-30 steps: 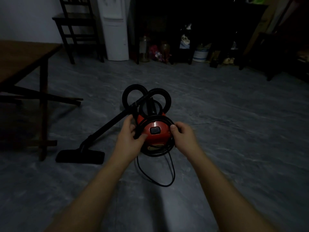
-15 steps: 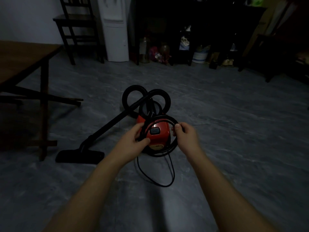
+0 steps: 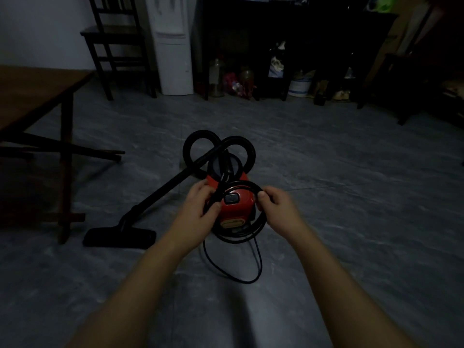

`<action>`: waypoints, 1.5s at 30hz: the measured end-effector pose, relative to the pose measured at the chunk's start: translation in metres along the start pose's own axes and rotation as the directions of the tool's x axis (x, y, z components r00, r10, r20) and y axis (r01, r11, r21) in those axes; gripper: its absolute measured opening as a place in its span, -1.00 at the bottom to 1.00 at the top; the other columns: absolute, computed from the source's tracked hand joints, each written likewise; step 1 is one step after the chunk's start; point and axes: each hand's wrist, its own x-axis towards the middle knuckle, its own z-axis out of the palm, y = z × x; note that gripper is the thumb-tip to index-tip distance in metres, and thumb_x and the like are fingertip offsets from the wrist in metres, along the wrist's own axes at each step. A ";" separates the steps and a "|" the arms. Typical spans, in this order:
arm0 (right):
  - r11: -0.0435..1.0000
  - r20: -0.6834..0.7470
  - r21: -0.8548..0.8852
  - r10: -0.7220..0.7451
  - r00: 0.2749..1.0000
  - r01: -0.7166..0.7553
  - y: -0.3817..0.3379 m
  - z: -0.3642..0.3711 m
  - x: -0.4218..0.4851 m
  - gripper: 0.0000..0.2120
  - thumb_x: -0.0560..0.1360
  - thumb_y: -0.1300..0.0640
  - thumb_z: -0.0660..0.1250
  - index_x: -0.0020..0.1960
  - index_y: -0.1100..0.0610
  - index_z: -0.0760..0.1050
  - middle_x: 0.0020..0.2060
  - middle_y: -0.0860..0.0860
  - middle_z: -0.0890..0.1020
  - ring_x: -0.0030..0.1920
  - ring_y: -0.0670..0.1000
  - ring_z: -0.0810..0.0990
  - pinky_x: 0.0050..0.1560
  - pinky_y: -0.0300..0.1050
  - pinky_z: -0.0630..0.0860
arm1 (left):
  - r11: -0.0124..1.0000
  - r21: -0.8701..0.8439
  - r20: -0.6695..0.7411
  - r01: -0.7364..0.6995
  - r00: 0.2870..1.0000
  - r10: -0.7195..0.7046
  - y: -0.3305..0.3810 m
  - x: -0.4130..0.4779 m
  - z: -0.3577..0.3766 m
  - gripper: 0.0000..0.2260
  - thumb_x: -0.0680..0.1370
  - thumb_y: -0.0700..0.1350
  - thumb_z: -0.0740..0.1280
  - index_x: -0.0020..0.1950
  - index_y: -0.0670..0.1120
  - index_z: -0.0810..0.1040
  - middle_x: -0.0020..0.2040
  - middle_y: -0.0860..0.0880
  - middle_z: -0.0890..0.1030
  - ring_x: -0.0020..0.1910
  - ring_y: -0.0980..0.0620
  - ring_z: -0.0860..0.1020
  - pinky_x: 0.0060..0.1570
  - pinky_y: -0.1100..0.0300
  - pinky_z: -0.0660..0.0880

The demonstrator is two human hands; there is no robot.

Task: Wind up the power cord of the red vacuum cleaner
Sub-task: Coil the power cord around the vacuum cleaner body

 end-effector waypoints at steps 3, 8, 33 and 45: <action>1.000 0.095 0.021 0.003 0.995 -0.005 0.001 0.000 -0.001 -0.71 0.67 0.13 0.16 -0.20 0.02 0.50 -0.29 -0.06 0.48 -0.33 -0.16 0.43 -0.27 -0.22 0.33 | 0.996 -0.091 0.028 0.018 0.999 -0.015 0.004 0.000 0.003 -0.91 0.60 -0.19 0.25 0.08 -0.05 0.48 0.22 0.39 0.35 0.13 0.64 0.30 0.12 0.51 0.28; 1.000 0.099 0.018 -0.012 0.995 0.011 0.002 0.001 0.000 -0.75 0.66 0.13 0.17 -0.13 0.17 0.51 -0.26 0.00 0.49 -0.30 -0.11 0.44 -0.21 -0.15 0.36 | 0.980 -0.178 0.065 0.089 0.995 -0.078 0.009 -0.002 0.003 -0.92 0.63 -0.12 0.22 -0.01 0.05 0.45 -0.06 0.06 0.60 -0.06 0.15 0.57 -0.06 0.21 0.50; 0.997 -0.150 -0.003 0.080 0.985 -0.081 0.003 0.006 0.005 -0.78 0.62 0.10 0.24 -0.02 0.14 0.63 -0.23 0.06 0.67 -0.24 0.05 0.61 -0.10 0.15 0.61 | 0.876 -0.445 -0.055 0.186 0.971 -0.234 -0.004 0.005 0.002 -0.50 0.51 -0.23 0.45 0.39 0.10 0.46 0.22 -0.09 0.63 0.20 -0.01 0.61 0.17 0.08 0.59; 0.999 -0.049 -0.043 0.002 0.999 -0.004 -0.005 0.006 -0.002 -0.78 0.58 0.16 0.33 0.20 0.03 0.62 -0.09 -0.13 0.67 -0.16 -0.22 0.61 -0.18 -0.40 0.47 | 0.924 -0.361 -0.118 0.126 0.977 -0.180 -0.006 0.008 -0.008 -0.72 0.50 -0.33 0.40 0.18 -0.11 0.65 -0.12 -0.02 0.70 -0.21 0.13 0.64 -0.05 0.21 0.59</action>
